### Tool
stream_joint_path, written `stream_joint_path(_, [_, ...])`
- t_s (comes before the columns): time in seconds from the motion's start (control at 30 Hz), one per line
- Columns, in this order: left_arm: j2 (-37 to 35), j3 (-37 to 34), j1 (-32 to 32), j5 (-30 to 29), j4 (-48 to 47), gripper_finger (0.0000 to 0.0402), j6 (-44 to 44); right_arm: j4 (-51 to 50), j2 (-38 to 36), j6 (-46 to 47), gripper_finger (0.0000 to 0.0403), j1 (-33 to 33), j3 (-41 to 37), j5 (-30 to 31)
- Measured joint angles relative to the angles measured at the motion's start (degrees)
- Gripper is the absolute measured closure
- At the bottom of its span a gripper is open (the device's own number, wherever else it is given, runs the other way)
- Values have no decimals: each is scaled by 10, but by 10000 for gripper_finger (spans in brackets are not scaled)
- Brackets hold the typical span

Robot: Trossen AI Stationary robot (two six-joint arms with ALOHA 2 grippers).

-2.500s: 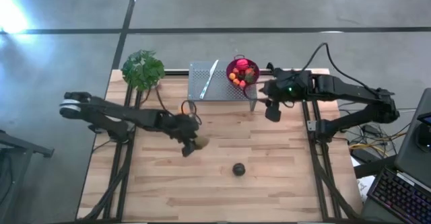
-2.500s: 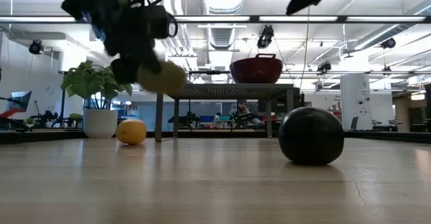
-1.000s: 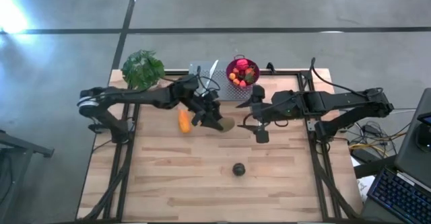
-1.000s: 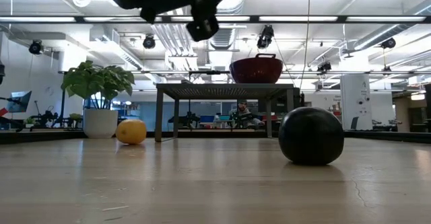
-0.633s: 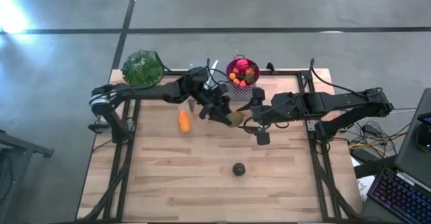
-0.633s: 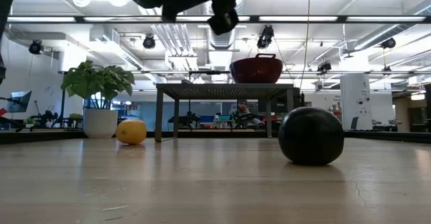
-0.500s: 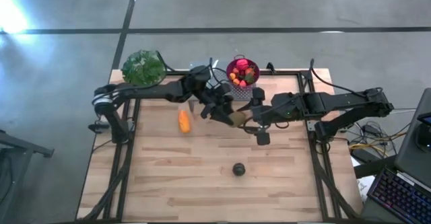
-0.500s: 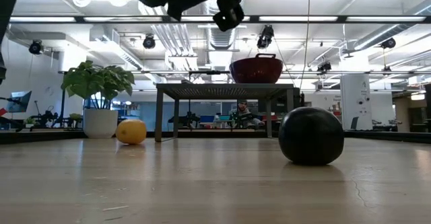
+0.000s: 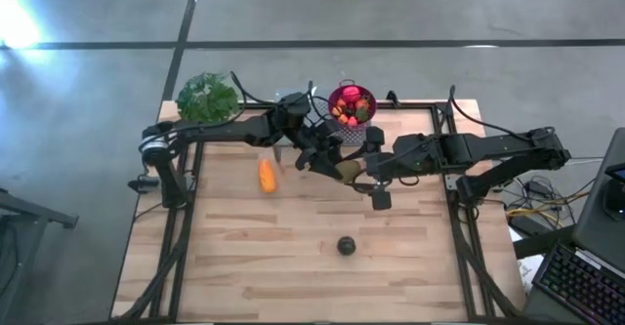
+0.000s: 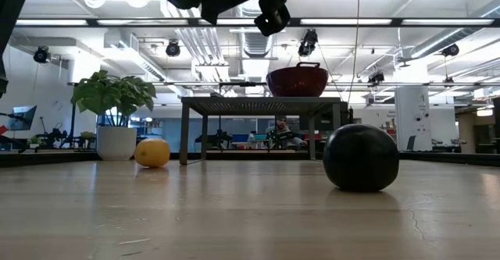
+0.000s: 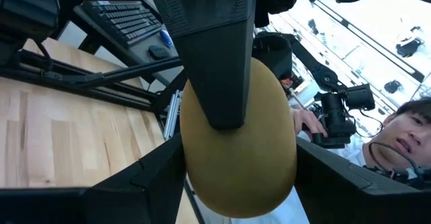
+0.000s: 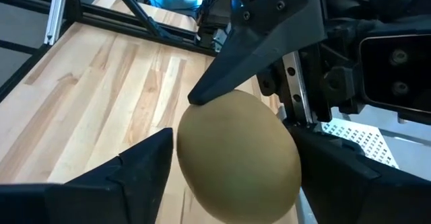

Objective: Pick & Place Fruit
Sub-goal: Put the brown kiwi into the violet strainer bowl on the shelf

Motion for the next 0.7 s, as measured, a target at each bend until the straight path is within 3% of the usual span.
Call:
stream_joint_path(0.3, [0, 0, 0, 2, -1, 158, 1, 0, 0, 0, 171, 0, 0, 0])
stream_joint_path(0.7, [-1, 0, 0, 3, -1, 158, 3, 0, 0, 2, 154, 0, 0, 0])
